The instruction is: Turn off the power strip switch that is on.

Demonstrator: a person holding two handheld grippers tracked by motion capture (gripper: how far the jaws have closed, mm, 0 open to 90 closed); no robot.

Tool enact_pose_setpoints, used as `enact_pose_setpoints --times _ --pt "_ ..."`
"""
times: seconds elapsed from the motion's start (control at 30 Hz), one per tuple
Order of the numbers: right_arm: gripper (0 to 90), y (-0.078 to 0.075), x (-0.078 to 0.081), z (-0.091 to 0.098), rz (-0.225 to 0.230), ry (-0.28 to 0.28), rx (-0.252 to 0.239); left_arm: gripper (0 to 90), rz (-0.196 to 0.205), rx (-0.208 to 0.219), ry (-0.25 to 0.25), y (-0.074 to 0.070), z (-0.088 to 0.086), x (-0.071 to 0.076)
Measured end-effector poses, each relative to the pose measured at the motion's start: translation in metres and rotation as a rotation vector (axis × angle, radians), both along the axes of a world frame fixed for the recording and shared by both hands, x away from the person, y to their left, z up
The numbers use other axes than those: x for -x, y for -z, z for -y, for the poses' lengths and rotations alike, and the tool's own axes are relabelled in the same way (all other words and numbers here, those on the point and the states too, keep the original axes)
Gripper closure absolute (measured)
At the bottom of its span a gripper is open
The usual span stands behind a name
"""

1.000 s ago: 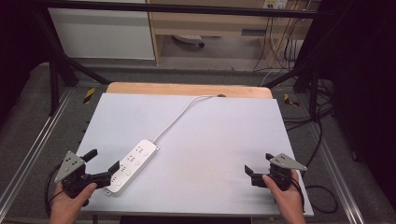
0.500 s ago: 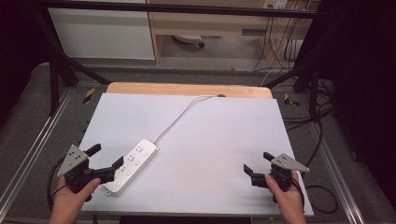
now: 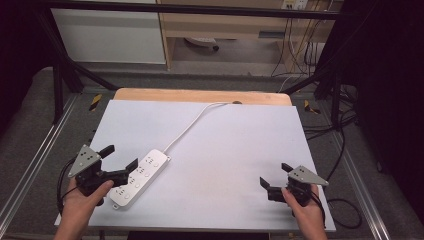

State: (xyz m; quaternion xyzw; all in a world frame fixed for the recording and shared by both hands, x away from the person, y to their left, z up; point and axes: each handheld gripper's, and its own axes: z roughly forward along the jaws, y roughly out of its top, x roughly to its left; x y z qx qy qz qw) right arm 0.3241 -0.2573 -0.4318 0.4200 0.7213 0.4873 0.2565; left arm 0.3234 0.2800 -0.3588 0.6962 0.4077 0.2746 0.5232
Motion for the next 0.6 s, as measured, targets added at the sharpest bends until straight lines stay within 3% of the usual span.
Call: enact_pose_setpoints --times 0.43,0.57,0.6 --pt "4.8 0.001 -0.002 0.004 -0.022 0.026 0.006 16.7 -0.06 -0.021 0.013 0.011 0.004 -0.009" --pt "4.7 0.002 -0.003 0.004 -0.029 0.029 0.008 24.8 -0.087 -0.029 0.021 0.014 0.006 -0.013" --pt "4.7 0.002 -0.003 0.004 -0.032 0.028 0.007 30.7 -0.093 -0.029 0.023 0.015 0.006 -0.014"
